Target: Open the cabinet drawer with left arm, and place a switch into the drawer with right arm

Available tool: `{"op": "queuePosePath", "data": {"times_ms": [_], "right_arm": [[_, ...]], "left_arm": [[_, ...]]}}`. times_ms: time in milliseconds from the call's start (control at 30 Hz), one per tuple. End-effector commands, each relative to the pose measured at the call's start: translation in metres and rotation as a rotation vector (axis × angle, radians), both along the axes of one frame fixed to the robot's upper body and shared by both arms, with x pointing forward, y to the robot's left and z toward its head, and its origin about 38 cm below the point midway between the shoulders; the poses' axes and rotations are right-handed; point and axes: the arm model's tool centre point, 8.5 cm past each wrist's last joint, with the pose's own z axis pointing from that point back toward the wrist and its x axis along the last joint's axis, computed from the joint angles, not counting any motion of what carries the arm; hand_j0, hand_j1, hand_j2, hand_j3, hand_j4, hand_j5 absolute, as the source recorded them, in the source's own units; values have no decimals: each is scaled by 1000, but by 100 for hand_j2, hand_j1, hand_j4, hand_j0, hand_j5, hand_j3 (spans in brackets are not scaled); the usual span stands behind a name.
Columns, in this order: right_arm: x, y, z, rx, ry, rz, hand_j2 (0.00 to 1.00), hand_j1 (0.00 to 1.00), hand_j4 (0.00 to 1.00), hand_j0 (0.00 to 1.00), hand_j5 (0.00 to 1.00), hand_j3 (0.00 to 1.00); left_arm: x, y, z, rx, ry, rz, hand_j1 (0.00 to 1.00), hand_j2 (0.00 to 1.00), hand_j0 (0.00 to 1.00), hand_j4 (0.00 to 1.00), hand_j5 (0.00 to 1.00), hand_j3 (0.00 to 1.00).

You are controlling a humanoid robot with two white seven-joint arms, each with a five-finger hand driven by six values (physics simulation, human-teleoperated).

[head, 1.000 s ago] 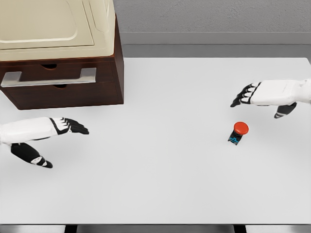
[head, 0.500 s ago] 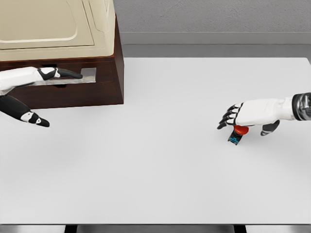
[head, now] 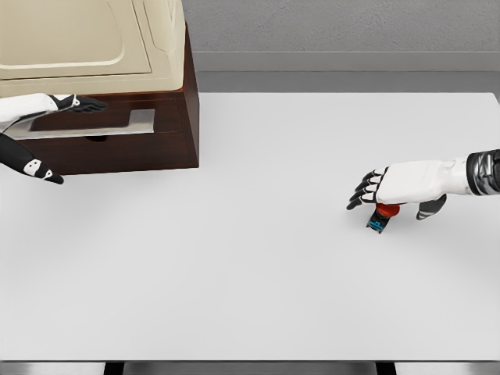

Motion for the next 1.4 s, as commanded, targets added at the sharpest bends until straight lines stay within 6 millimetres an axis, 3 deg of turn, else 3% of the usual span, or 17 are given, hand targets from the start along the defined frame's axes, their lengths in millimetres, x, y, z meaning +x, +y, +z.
{"op": "queuePosePath", "data": {"times_ms": [0,200,733,1367], "right_arm": [[0,0,0,4,1,-3,100,100,100,100,100,100],[0,0,1,4,0,-3,100,100,100,100,100,100],[-1,2,1,6,-1,6,100,100,100,100,100,100],[-2,3,2,6,-2,10,100,100,100,100,100,100]], "left_arm": [[3,0,-5,-4,26,28,100,100,100,100,100,100],[12,-2,-29,28,53,46,100,100,100,100,100,100],[21,8,-40,44,58,87,100,100,100,100,100,100],[12,-4,-53,65,77,16,100,100,100,100,100,100]]}}
